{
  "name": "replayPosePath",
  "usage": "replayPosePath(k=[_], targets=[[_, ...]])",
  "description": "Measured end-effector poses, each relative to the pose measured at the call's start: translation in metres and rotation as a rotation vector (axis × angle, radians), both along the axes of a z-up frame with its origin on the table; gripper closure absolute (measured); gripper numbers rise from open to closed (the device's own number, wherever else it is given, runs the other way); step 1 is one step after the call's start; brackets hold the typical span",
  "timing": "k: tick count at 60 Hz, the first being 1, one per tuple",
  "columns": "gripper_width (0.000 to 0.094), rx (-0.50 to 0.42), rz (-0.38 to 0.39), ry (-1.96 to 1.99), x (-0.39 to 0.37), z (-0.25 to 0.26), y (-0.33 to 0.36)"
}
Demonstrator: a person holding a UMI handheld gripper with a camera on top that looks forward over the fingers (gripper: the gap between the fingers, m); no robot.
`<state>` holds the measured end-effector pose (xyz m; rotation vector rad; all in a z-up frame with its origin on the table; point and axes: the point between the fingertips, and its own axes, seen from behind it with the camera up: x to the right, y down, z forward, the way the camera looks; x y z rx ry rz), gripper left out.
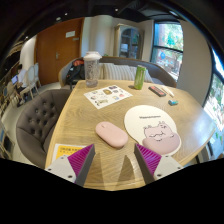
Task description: Arrange mouse
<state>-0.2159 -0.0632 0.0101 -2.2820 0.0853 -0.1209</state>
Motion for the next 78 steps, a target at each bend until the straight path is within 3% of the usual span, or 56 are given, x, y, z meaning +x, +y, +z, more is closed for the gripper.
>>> replayPosePath(k=[8, 17, 24, 29, 36, 47, 54, 62, 68, 72, 78], targets=[[0.0118, -0.01, 0.113, -0.072, 0.02, -0.022, 0.024], [0.0132, 0.044, 0.218, -0.065, 0.018, -0.021, 0.055], [0.0159, 0.069, 0.248, -0.015, 0.012, -0.024, 0.074], [0.0223, 0.079, 0.225, 0.045, 0.012, -0.024, 0.086], [0.0418, 0.088, 0.21, 0.017, 0.015, -0.025, 0.093], [0.0476, 0.062, 0.18, 0.024, 0.016, -0.026, 0.094], [0.0528, 0.014, 0.207, 0.072, 0.015, -0.018, 0.092], [0.054, 0.161, 0.216, 0.038, 0.038, 0.06, 0.112], [0.0543, 0.243, 0.144, 0.07, 0.083, 0.104, 0.127], [0.0543, 0.242, 0.11, 0.058, 0.12, 0.094, 0.13], [0.0544, 0.133, 0.067, 0.066, 0.155, 0.039, 0.115]])
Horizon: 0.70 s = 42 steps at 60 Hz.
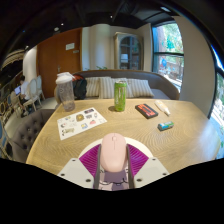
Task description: Arrange mouse
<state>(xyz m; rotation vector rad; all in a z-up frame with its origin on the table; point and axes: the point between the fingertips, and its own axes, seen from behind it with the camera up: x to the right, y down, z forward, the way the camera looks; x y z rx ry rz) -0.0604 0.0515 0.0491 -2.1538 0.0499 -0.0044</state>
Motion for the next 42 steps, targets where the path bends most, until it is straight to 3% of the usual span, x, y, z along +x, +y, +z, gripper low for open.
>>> replayPosePath(k=[9, 14, 21, 23, 26, 29, 42], targets=[[0.053, -0.123, 0.026, -0.012, 0.011, -0.057, -0.028], [0.0481, -0.089, 0.036, -0.068, 0.012, -0.058, -0.027], [0.0405, -0.164, 0.013, -0.078, 0.012, -0.06, -0.029], [0.0307, -0.19, 0.019, -0.061, 0.007, -0.058, -0.034], [0.0063, -0.19, 0.017, -0.039, 0.001, -0.045, -0.037], [0.011, -0.188, -0.01, -0.034, -0.001, -0.027, -0.043], [0.0085, -0.174, -0.134, -0.06, -0.013, 0.048, -0.111]])
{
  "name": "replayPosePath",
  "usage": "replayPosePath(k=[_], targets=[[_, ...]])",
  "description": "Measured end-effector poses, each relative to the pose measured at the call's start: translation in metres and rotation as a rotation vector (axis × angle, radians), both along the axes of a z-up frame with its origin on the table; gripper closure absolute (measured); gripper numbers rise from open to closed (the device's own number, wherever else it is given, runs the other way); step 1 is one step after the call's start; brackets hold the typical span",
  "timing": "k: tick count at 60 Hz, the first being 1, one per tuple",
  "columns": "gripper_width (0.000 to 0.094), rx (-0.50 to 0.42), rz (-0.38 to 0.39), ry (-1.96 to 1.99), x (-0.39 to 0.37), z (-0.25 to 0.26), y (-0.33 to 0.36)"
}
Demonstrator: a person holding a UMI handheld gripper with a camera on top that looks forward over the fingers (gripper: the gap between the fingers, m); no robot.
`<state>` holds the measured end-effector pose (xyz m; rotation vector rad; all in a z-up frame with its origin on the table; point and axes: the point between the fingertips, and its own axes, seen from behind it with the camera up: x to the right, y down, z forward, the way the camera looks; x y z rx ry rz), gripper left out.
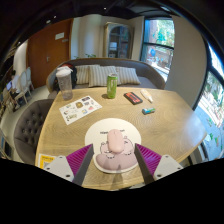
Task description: Arrange mouse
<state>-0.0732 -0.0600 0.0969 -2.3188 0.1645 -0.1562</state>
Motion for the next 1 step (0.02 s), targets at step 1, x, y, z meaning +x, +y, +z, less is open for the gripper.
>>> replayPosePath(k=[1], targets=[[0.0083, 0.001, -0.011, -0.003, -0.001, 0.0043, -0.0075]])
